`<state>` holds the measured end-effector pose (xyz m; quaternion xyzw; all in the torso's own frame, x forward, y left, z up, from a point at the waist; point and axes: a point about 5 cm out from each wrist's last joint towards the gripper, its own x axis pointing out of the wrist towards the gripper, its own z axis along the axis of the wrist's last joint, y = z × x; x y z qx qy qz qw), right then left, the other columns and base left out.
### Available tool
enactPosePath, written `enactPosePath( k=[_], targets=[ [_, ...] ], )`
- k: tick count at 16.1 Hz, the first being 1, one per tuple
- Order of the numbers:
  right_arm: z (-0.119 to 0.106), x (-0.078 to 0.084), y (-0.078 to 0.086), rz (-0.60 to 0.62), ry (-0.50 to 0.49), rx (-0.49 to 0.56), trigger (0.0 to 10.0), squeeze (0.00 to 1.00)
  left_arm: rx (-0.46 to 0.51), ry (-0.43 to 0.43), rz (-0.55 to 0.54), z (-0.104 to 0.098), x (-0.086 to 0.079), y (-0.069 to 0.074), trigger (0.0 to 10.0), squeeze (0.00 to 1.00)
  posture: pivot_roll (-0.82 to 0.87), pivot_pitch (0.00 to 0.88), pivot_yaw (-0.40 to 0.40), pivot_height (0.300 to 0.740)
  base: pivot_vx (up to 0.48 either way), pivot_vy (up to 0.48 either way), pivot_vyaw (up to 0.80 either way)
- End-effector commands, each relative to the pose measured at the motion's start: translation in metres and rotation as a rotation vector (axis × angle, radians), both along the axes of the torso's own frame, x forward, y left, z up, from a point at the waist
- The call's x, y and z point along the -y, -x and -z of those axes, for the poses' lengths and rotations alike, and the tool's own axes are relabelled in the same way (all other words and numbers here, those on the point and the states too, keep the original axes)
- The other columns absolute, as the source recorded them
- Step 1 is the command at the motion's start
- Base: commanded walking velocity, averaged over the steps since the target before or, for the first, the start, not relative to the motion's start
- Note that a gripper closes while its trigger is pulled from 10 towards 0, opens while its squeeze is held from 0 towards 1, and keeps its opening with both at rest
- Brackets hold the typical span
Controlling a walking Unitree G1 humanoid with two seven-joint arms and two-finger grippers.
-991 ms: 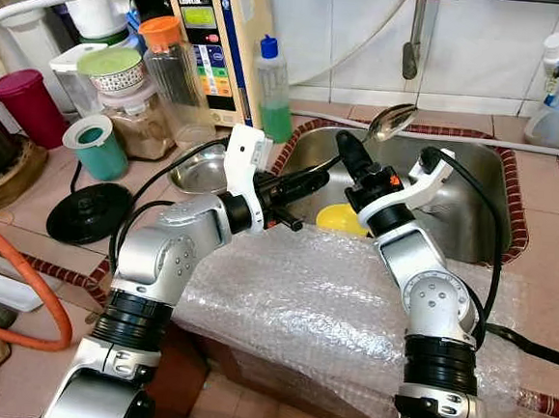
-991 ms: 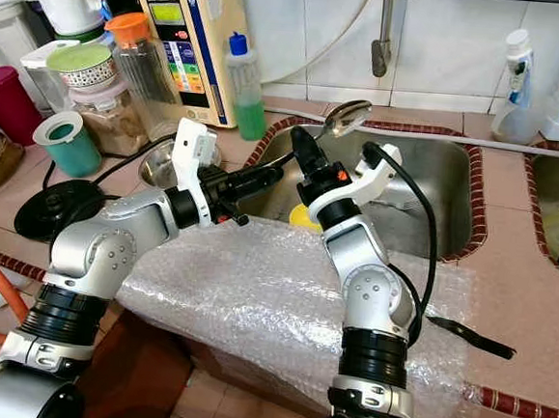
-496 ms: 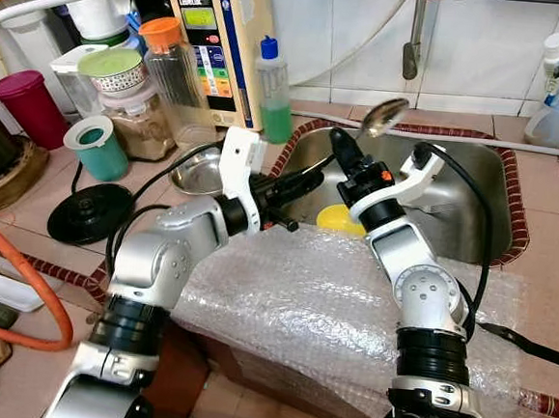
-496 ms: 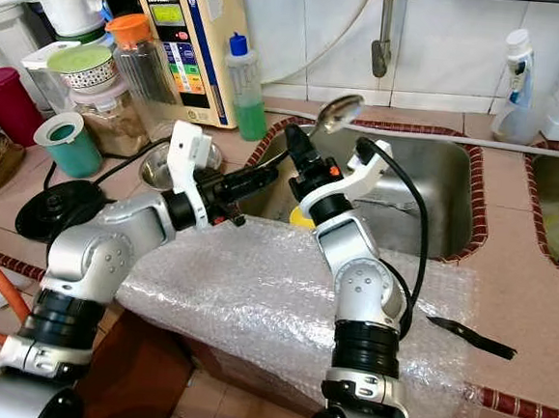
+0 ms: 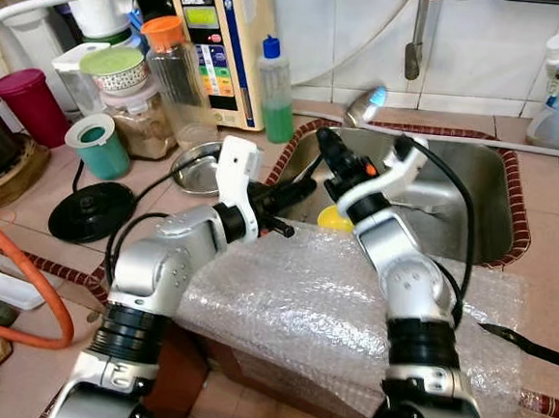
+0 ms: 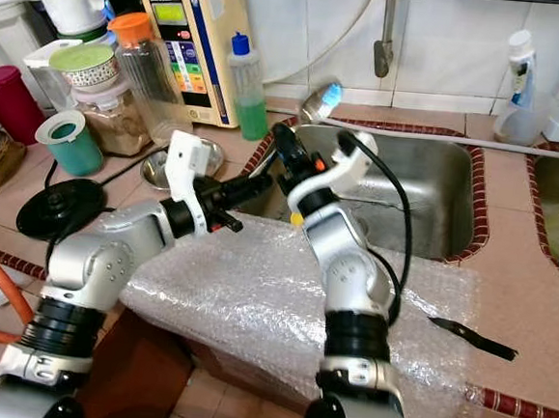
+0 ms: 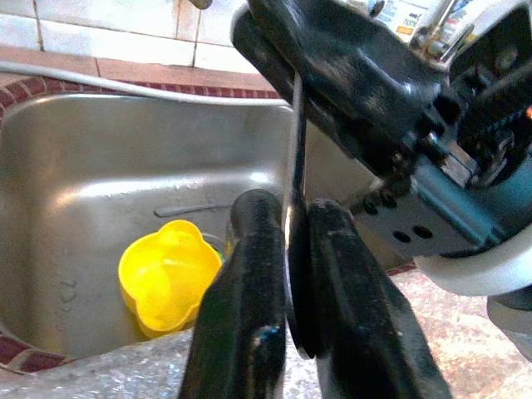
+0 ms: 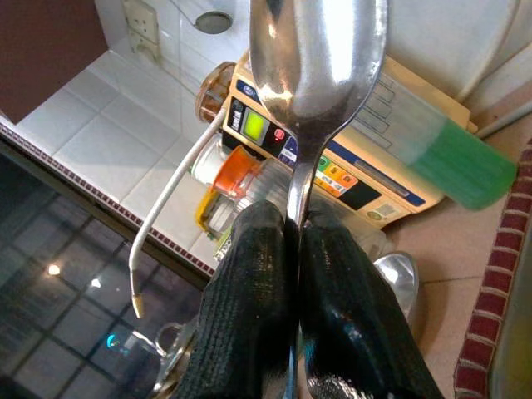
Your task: Kitchen organization
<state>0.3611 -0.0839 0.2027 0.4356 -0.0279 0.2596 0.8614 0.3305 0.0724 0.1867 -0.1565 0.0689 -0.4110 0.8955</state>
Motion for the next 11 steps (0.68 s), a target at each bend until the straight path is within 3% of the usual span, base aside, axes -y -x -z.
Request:
enactPosePath(
  k=[1, 6, 11],
  targets=[
    [0.000, 0.009, -0.006, 0.086, 0.021, -0.020, 0.0, 0.00, 0.030, 0.011, 0.021, -0.006, -0.002, 0.003, 10.0, 1.00, 0.11, 0.000, 0.178, 0.740, 0.000, 0.000, 0.00],
    [0.001, 0.015, -0.016, 0.158, 0.124, -0.005, 0.0, 0.00, 0.032, -0.009, -0.029, -0.004, -0.010, 0.001, 10.0, 1.00, 0.13, 0.000, 0.165, 0.740, 0.000, 0.000, 0.00],
    [0.002, 0.032, -0.030, 0.265, 0.499, 0.093, 0.0, 0.00, 0.003, -0.057, -0.025, 0.004, -0.017, 0.008, 10.0, 1.00, 0.17, 0.000, 0.137, 0.740, 0.000, 0.000, 0.00]
  ],
)
